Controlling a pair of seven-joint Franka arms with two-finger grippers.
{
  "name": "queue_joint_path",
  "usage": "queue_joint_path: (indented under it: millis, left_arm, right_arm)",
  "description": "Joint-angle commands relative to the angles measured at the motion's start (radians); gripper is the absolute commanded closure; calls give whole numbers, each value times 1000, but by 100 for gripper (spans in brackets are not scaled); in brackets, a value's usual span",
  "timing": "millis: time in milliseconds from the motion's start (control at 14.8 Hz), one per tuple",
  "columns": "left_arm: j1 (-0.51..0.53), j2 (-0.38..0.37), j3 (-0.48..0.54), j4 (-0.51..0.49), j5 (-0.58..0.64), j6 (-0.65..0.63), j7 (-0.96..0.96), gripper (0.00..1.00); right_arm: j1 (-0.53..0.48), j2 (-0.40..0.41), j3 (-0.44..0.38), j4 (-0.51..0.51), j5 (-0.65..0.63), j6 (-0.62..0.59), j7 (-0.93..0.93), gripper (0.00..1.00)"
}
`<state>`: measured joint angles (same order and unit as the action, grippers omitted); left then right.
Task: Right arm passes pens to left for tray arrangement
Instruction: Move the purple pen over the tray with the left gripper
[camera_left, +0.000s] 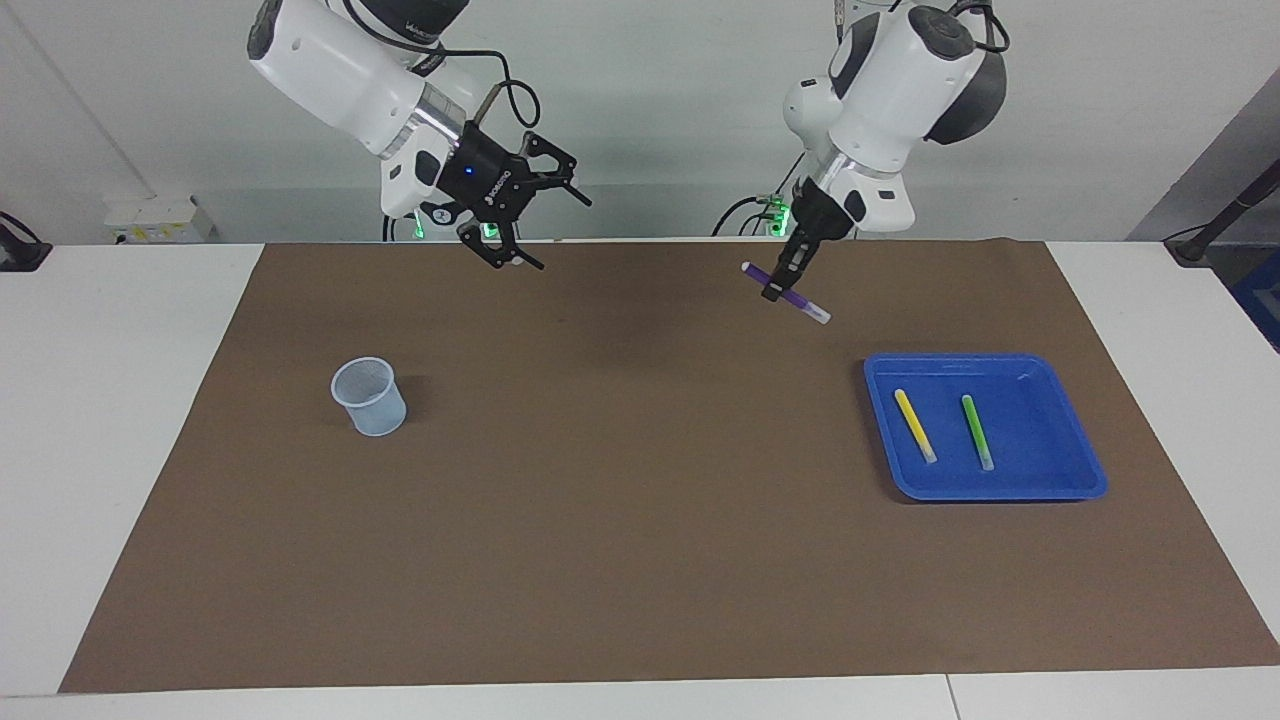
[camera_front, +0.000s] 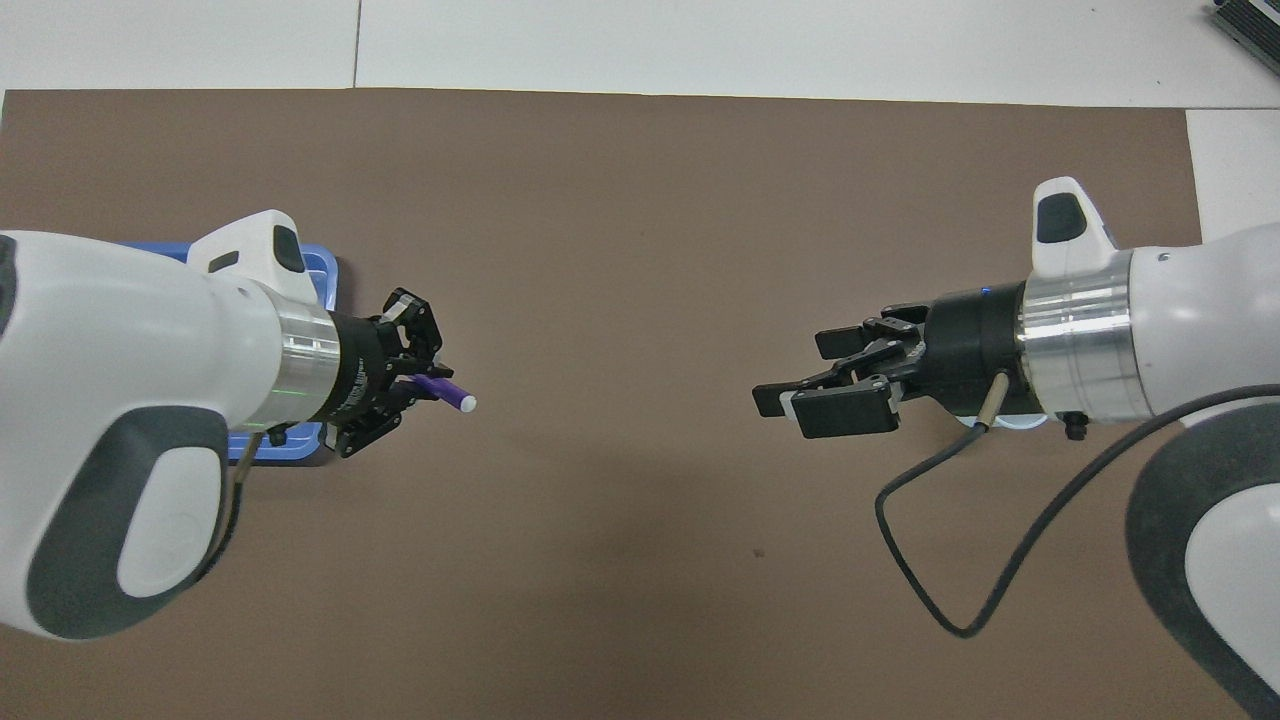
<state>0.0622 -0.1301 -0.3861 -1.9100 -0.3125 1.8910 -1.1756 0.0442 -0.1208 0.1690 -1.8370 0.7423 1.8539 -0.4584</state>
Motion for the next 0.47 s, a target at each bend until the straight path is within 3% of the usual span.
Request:
queue_joint_path:
  millis: [0,405]
  left_arm:
    - [109,-36,-10,-18,7,-79,234,100]
    - [309,-56,-2,-81,41,-96,773,100]
  right_arm:
    - [-58,-5,6,18,-88,-21,23,0]
    - [-113,9,6,79,-283,-68,23,0]
